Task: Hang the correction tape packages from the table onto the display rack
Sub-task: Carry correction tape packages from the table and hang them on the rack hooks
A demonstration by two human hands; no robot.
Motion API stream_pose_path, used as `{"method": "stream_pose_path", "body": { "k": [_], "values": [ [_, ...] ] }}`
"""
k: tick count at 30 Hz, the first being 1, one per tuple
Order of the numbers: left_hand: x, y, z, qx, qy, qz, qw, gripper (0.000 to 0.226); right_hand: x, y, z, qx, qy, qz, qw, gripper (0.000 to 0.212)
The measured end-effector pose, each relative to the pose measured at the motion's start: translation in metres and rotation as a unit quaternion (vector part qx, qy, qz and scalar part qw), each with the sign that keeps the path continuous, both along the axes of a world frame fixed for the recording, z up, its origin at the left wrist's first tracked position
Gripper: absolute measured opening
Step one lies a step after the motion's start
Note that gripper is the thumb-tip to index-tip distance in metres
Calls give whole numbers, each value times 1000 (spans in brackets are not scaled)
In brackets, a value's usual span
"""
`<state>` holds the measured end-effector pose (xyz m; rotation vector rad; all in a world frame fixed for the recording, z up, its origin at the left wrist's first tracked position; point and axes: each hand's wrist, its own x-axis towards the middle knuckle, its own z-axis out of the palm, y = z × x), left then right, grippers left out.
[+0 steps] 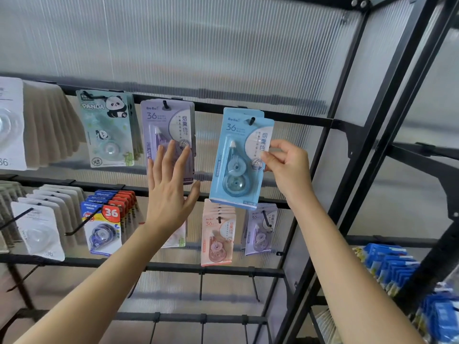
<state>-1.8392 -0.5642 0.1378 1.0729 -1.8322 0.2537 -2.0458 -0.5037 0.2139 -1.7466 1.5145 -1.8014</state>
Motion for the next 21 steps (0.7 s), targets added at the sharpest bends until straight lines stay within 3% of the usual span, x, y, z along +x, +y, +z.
{"method": "stream_pose_path", "body": {
  "k": [14,21],
  "values": [
    [13,18,-4,21,8,0,1000,65,2,-51,4,31,97,-198,975,17],
    [40,43,-29,59,9,15,998,64,28,-26,-27,-33,140,-242,959,51]
  ]
}}
